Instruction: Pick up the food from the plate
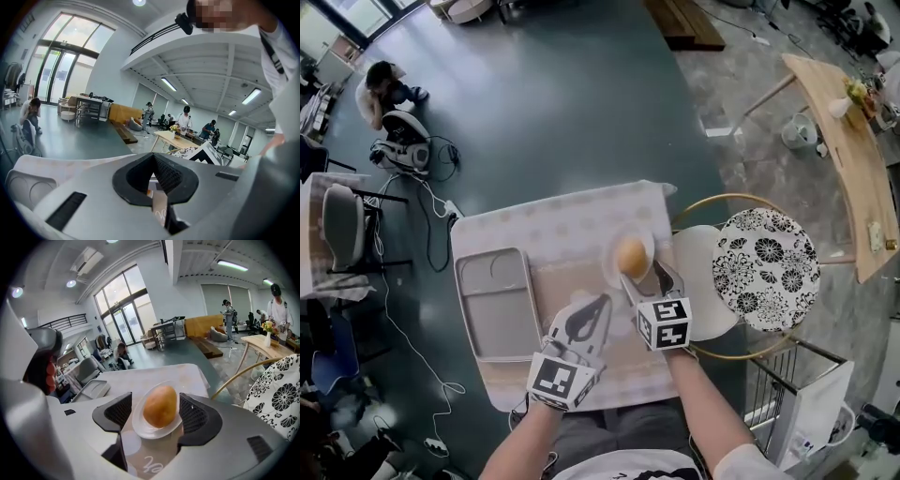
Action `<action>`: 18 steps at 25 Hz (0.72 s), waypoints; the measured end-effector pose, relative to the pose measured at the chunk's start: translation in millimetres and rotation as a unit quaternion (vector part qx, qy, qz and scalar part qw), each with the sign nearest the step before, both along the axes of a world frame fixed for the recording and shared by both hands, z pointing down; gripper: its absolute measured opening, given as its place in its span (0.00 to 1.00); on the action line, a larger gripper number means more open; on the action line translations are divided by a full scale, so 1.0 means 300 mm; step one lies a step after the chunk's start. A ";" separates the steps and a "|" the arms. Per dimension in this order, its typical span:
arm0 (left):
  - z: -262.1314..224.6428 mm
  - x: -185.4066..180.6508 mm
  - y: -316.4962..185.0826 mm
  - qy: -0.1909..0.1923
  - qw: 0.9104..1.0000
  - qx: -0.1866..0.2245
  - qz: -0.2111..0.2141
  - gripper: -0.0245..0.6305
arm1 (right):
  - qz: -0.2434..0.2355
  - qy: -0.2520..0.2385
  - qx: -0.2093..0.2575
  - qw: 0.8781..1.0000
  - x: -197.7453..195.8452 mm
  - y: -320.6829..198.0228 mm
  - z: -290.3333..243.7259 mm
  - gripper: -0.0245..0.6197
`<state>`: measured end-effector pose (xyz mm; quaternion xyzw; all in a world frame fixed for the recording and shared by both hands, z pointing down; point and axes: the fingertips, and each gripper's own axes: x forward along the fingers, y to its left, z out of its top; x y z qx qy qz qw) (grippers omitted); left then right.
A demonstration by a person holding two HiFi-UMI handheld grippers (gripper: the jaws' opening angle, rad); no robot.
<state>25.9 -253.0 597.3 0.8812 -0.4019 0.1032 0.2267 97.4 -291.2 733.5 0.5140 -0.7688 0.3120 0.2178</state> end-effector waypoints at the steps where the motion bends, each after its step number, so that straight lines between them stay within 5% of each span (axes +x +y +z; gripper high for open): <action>1: 0.014 0.000 -0.001 -0.001 1.000 -0.003 -0.001 0.05 | 0.001 0.003 -0.002 1.000 0.002 -0.009 0.019 0.48; 18: 0.129 0.001 -0.032 -0.002 0.999 -0.029 -0.018 0.05 | -0.024 0.056 -0.040 0.997 -0.042 -0.083 0.169 0.52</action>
